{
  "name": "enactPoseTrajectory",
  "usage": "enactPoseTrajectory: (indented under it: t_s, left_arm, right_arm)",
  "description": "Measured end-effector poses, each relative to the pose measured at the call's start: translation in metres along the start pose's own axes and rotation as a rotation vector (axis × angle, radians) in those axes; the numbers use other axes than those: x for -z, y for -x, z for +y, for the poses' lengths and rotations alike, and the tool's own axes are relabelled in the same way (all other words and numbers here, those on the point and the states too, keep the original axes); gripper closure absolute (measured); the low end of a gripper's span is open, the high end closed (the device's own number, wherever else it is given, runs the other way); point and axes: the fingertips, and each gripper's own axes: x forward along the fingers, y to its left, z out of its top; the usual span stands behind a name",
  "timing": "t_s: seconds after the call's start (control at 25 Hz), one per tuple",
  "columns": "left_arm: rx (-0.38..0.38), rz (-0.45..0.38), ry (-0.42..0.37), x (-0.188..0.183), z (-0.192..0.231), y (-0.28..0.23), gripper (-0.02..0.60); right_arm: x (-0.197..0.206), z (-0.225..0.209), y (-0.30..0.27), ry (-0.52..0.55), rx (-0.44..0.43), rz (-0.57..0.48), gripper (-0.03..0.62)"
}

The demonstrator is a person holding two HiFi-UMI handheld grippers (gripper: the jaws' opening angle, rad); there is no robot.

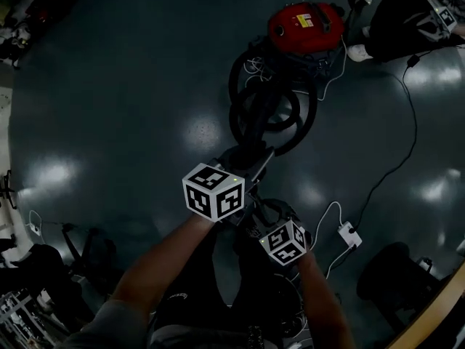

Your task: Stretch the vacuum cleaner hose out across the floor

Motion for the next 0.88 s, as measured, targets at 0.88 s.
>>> enactPoseTrajectory:
  t_s: [0.88]
  left_arm:
    - [0.344, 0.461, -0.889, -0.021, -0.214, 0.204, 0.485]
  right_arm:
    - [-0.094, -0.043, 0.344, -0.112, 0.633, -0.304, 0.434]
